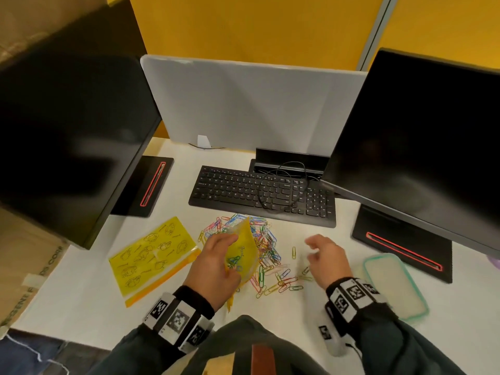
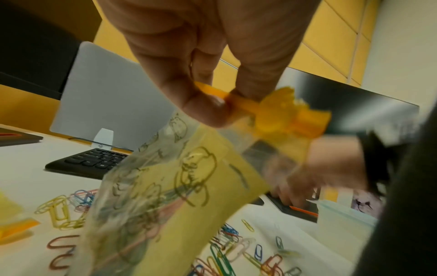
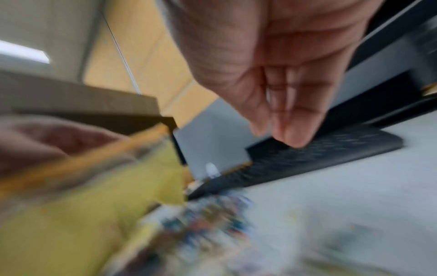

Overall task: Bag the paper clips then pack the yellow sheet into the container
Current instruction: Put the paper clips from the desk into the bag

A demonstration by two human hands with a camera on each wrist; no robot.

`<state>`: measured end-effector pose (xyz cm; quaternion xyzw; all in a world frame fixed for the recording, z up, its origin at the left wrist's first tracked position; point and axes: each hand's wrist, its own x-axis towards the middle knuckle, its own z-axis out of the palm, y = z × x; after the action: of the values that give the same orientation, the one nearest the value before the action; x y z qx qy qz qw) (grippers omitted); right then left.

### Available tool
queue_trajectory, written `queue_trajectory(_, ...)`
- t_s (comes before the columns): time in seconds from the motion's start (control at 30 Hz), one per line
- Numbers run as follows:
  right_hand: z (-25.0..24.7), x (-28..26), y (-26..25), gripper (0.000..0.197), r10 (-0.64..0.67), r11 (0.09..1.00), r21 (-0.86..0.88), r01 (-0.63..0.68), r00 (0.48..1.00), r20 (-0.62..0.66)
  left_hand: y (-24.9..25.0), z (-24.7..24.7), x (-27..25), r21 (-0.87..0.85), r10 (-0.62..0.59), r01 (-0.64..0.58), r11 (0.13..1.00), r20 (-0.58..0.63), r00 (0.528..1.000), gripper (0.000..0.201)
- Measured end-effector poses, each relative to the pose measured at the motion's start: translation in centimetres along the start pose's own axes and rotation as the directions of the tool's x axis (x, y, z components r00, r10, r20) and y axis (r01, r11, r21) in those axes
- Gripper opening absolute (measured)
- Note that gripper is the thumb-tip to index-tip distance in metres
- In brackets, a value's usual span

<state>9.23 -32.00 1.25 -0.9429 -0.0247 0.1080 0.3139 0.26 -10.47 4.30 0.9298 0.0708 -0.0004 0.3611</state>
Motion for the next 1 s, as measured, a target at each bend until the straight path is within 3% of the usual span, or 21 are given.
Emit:
queue_trajectory(0.07, 0.1, 0.6, 3.1, 0.042, 0.131, 0.965, -0.243, -0.097, 0.983, 0.129, -0.1, -0.3, 0.1, -0.021, 0.012, -0.013, 1.0, -0.042, 0.999, 0.061)
queue_trajectory(0.13, 0.6, 1.1, 4.4, 0.042, 0.149, 0.945, -0.317, -0.085, 0.972, 0.182, -0.1, -0.6, 0.1, -0.034, 0.015, -0.017, 0.999, -0.068, 0.998, 0.061)
queue_trajectory(0.3, 2.4, 2.6, 2.7, 0.02, 0.012, 0.951, -0.305, 0.043, 0.984, 0.176, -0.1, -1.0, 0.0, -0.038, -0.003, 0.0, 0.999, -0.089, 0.996, 0.063)
queue_trajectory(0.47, 3.9, 2.1, -0.1, 0.025, -0.152, 0.968, -0.152, 0.2, 0.948, 0.281, 0.0, -1.1, -0.2, -0.029, 0.005, -0.008, 1.0, -0.073, 0.997, 0.064)
queue_trajectory(0.53, 4.2, 0.2, -0.5, 0.034, -0.314, 0.899, -0.175, 0.402, 0.869, 0.382, 0.0, -1.0, -0.2, -0.029, 0.0, -0.002, 1.0, -0.071, 0.997, 0.065)
queue_trajectory(0.6, 4.9, -2.3, -0.2, 0.039, -0.494, 0.697, -0.209, 0.685, 0.671, 0.552, -0.1, -0.8, -0.1, -0.023, 0.001, -0.003, 1.0, -0.071, 0.997, 0.065)
queue_trajectory(0.63, 5.4, -3.4, 0.5, 0.044, -0.493, 0.598, -0.203, 0.775, 0.556, 0.669, -0.2, -0.7, 0.0, -0.018, 0.001, -0.002, 1.0, -0.068, 0.998, 0.065)
queue_trajectory(0.67, 6.1, -3.9, 1.7, 0.052, -0.451, 0.543, -0.214, 0.812, 0.497, 0.741, -0.2, -0.6, 0.0, -0.012, -0.003, 0.002, 1.0, -0.061, 0.998, 0.064)
queue_trajectory(0.7, 6.5, -4.0, 2.7, 0.06, -0.377, 0.522, -0.253, 0.814, 0.486, 0.788, -0.1, -0.4, 0.1, -0.008, -0.006, 0.005, 1.0, -0.055, 0.998, 0.063)
queue_trajectory(0.73, 6.7, -4.0, 3.1, 0.063, -0.29, 0.54, -0.317, 0.779, 0.526, 0.799, -0.1, -0.3, 0.1, -0.005, -0.004, 0.004, 1.0, -0.053, 0.999, 0.062)
queue_trajectory(0.77, 6.8, -3.7, 3.4, 0.065, -0.299, 0.501, -0.396, 0.769, 0.584, 0.755, 0.0, -0.2, 0.1, -0.004, 0.0, 0.0, 1.0, -0.053, 0.999, 0.062)
queue_trajectory(0.83, 6.2, -2.5, 3.2, 0.071, -0.317, 0.485, -0.43, 0.761, 0.612, 0.724, 0.1, -0.2, 0.0, -0.001, 0.002, -0.002, 1.0, -0.052, 0.999, 0.061)
queue_trajectory(0.9, 5.5, -2.0, 2.9, 0.073, -0.317, 0.584, -0.402, 0.706, 0.654, 0.687, 0.1, -0.3, -0.1, -0.008, -0.003, 0.003, 1.0, -0.049, 0.999, 0.062)
queue_trajectory(0.97, 4.4, -2.0, 2.8, 0.06, -0.32, 0.7, -0.405, 0.588, 0.765, 0.558, -0.1, -0.4, -0.2, -0.028, 0.002, -0.003, 1.0, -0.052, 0.999, 0.063)
queue_trajectory(1.0, 3.9, -2.1, 3.1, 0.057, -0.296, 0.8, -0.371, 0.472, 0.848, 0.44, -0.2, -0.4, -0.2, -0.033, 0.002, -0.003, 0.999, -0.053, 0.999, 0.063)
